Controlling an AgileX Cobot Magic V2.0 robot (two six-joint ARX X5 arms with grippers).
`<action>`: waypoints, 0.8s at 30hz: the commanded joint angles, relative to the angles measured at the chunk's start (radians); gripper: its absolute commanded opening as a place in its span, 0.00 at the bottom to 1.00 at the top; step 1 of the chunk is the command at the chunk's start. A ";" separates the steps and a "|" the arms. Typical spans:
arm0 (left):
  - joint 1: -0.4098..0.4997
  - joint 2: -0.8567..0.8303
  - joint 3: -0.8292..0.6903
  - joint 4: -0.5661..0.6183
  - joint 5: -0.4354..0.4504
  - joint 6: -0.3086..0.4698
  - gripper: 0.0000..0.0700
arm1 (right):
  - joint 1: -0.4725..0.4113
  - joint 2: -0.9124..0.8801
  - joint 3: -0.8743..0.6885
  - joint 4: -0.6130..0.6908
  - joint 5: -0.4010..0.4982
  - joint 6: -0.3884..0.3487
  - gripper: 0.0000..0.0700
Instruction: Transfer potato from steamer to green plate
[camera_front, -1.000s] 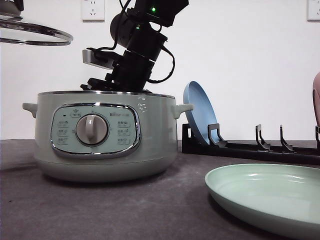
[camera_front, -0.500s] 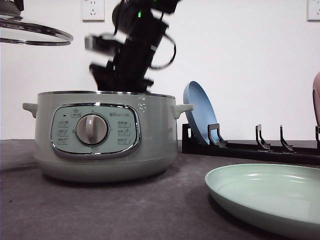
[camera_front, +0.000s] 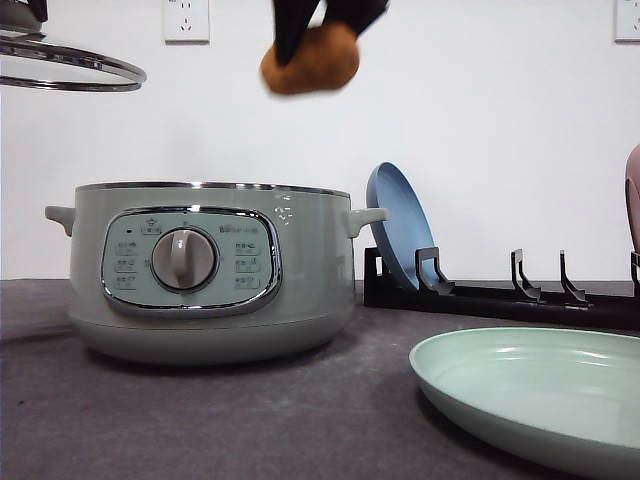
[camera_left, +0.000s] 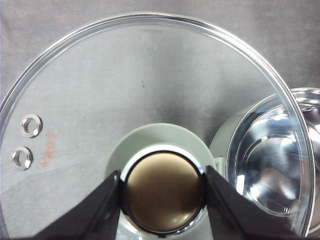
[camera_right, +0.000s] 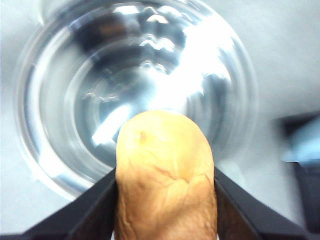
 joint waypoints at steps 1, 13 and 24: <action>0.003 -0.007 0.045 0.024 0.003 -0.006 0.00 | 0.003 -0.041 0.017 -0.073 0.024 0.050 0.28; 0.003 -0.007 0.045 0.013 0.003 -0.006 0.00 | -0.016 -0.519 -0.424 -0.075 0.073 0.185 0.28; 0.003 -0.007 0.045 0.013 0.003 -0.006 0.00 | -0.015 -0.957 -1.021 -0.027 0.115 0.371 0.28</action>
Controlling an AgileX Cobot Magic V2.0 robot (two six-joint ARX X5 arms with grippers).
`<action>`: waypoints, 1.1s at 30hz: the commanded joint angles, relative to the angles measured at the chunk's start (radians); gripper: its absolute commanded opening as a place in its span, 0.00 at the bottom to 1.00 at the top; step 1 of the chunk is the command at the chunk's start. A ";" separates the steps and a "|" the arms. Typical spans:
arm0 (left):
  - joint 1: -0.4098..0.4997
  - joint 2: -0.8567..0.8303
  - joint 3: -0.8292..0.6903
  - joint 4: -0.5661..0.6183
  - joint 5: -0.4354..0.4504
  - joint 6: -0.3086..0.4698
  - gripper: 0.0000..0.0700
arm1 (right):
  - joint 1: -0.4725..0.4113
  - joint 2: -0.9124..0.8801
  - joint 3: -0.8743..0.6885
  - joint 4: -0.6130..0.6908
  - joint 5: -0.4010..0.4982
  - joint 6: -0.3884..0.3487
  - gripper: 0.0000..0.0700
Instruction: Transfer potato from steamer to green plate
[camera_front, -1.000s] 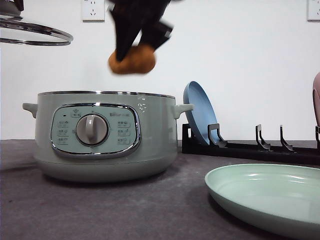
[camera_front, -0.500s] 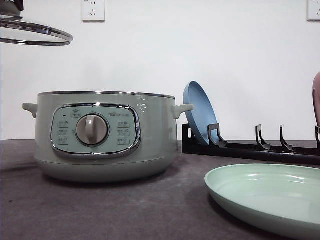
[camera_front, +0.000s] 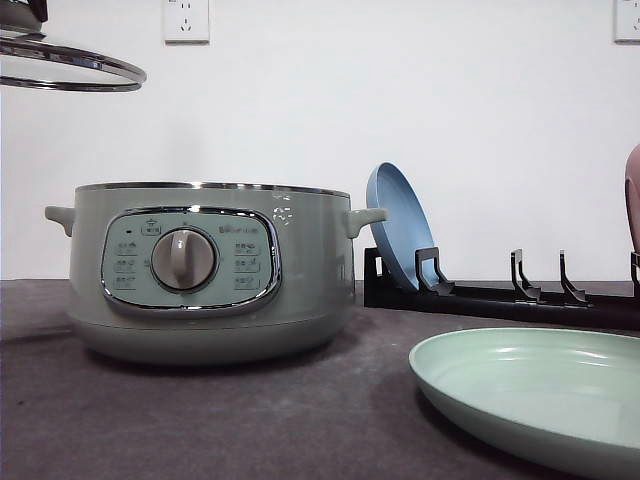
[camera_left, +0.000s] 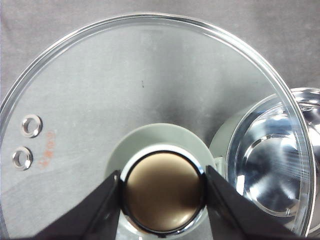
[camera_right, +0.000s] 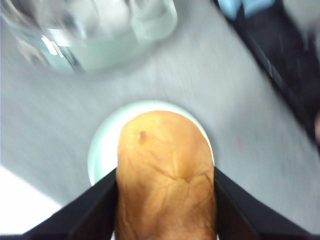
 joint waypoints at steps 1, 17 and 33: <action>0.003 -0.007 0.045 0.013 0.003 -0.006 0.00 | 0.008 -0.048 -0.088 0.005 0.007 0.079 0.28; 0.003 -0.007 0.045 0.013 0.003 -0.012 0.00 | 0.008 -0.166 -0.663 0.498 -0.016 0.172 0.28; 0.000 -0.007 0.045 0.012 0.003 -0.021 0.00 | -0.006 0.010 -0.781 0.817 -0.035 0.173 0.28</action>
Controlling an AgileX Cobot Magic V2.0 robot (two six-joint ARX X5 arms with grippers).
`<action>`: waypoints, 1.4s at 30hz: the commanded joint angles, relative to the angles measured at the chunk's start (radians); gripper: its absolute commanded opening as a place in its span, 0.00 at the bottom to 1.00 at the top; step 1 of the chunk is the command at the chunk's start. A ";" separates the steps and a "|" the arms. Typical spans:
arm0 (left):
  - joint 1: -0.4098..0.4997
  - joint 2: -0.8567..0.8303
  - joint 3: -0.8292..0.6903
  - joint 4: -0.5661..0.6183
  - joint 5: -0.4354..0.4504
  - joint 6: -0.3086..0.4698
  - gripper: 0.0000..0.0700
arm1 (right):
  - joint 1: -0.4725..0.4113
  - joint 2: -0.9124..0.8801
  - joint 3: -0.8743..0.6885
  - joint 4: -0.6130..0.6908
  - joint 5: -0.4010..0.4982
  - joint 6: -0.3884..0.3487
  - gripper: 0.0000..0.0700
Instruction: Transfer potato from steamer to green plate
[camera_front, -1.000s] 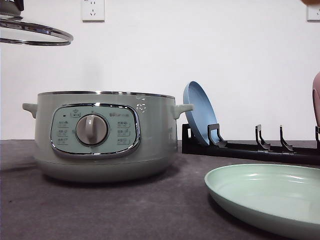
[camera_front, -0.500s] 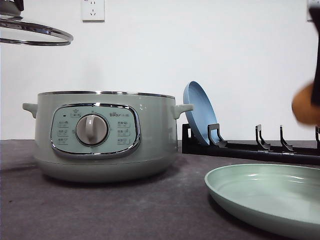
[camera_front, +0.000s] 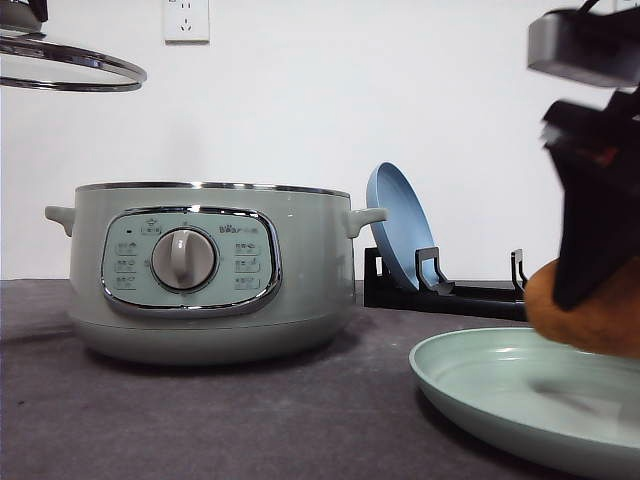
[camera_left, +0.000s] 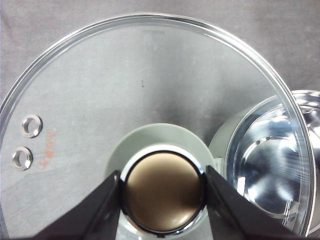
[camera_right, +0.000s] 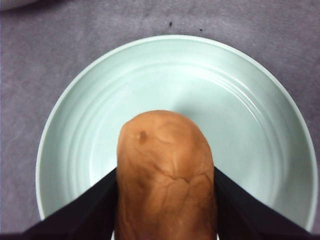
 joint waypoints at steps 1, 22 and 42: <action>0.000 -0.007 0.045 0.012 0.003 -0.002 0.00 | -0.002 0.034 0.002 0.031 0.000 -0.012 0.28; 0.000 -0.007 0.044 -0.002 0.004 -0.003 0.00 | -0.040 0.159 0.003 0.073 -0.026 -0.010 0.64; -0.008 -0.007 0.043 0.006 0.101 -0.014 0.00 | -0.039 -0.327 0.448 -0.467 -0.027 -0.006 0.80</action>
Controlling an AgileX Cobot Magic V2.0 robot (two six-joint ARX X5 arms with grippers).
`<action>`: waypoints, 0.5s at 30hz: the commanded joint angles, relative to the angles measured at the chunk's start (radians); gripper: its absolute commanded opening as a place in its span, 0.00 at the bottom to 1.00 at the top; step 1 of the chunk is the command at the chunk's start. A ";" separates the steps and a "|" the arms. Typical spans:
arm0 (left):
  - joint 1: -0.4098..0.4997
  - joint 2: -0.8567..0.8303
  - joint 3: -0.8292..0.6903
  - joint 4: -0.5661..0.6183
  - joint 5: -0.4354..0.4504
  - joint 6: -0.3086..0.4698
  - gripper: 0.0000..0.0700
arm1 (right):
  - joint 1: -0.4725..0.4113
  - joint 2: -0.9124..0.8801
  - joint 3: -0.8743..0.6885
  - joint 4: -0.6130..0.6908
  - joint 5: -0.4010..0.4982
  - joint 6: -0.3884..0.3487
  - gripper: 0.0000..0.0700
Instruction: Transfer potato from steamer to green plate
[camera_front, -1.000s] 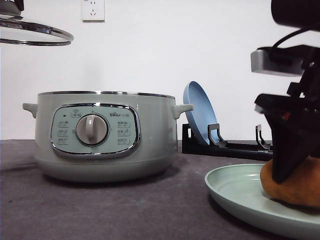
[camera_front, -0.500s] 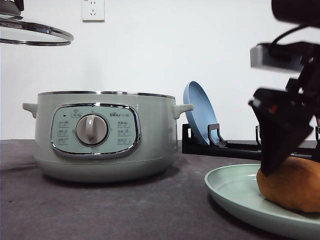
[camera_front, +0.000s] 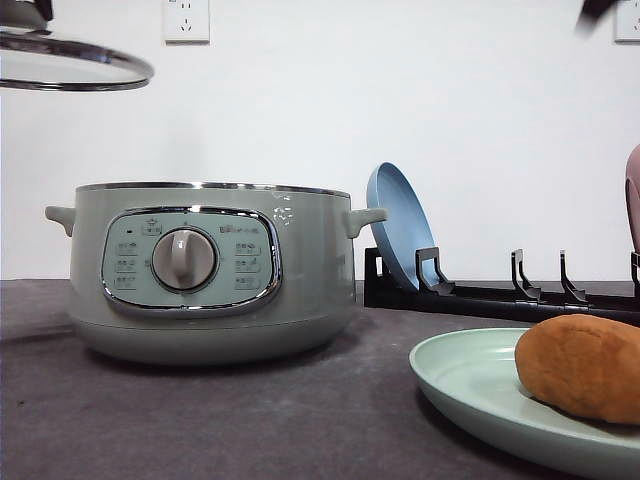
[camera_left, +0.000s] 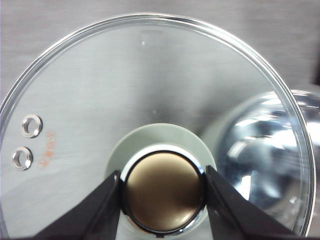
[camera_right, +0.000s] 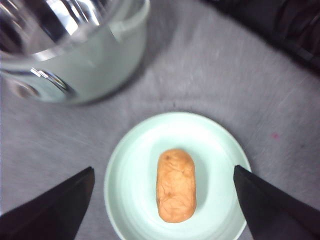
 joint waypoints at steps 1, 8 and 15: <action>-0.010 -0.007 0.043 0.006 0.022 -0.010 0.00 | 0.006 -0.028 0.070 -0.035 -0.001 -0.004 0.80; -0.090 -0.007 0.020 0.012 0.025 -0.010 0.00 | 0.006 -0.143 0.257 -0.113 0.000 -0.005 0.80; -0.214 -0.007 -0.056 0.052 0.025 -0.009 0.00 | 0.006 -0.172 0.340 -0.163 0.001 -0.010 0.80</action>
